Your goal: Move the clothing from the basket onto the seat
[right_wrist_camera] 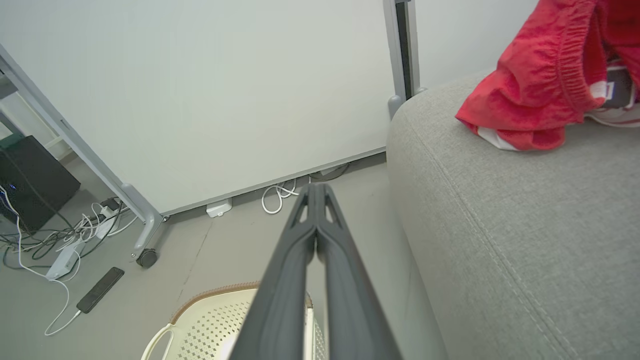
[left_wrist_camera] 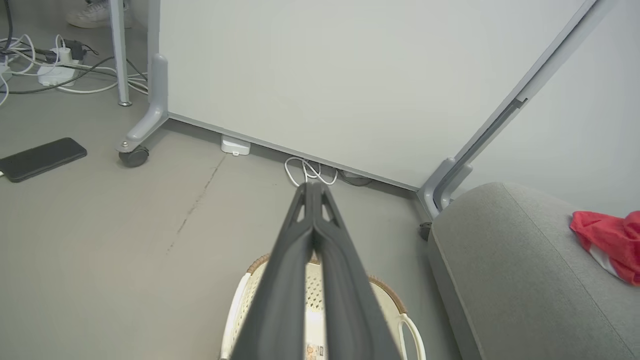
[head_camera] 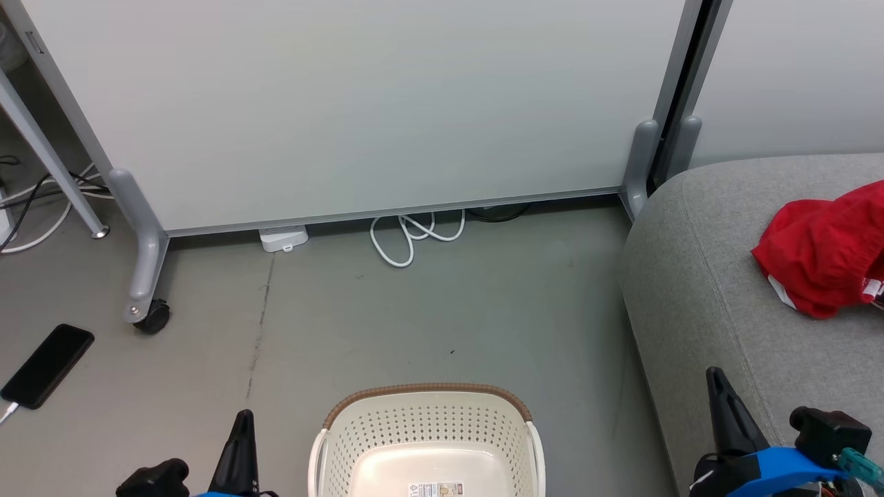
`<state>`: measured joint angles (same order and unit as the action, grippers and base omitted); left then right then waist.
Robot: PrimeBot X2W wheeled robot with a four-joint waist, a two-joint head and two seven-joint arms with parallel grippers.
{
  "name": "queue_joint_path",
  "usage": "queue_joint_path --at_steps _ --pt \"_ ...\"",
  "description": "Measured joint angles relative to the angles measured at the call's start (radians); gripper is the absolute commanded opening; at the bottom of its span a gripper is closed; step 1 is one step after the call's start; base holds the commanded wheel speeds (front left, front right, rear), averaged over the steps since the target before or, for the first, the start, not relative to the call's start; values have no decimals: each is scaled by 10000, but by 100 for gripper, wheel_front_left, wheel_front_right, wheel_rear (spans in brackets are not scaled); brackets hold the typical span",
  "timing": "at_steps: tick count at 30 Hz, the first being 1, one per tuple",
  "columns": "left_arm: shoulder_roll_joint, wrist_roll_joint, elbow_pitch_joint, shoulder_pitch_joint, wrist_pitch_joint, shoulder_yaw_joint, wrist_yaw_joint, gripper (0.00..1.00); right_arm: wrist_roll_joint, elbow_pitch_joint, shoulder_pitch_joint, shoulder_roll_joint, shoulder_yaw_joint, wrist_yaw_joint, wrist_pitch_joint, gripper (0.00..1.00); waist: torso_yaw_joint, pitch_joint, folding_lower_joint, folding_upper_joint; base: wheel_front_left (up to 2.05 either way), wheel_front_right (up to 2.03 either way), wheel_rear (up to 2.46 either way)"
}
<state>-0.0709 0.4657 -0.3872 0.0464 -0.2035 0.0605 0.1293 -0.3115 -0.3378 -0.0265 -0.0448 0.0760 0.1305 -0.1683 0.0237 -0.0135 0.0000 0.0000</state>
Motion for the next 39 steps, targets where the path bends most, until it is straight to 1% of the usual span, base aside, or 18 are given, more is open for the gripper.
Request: queue_joint_path --at_steps 17,39 --pt "54 2591 320 -310 717 -401 0 0 -2957 222 -59 0 59 0 614 0 -35 25 0 0 0 0 0" --pt "107 5298 646 -684 1467 -805 0 0 -6029 430 -267 -2 151 -2 1285 0 -80 56 0 0 0 0 0"
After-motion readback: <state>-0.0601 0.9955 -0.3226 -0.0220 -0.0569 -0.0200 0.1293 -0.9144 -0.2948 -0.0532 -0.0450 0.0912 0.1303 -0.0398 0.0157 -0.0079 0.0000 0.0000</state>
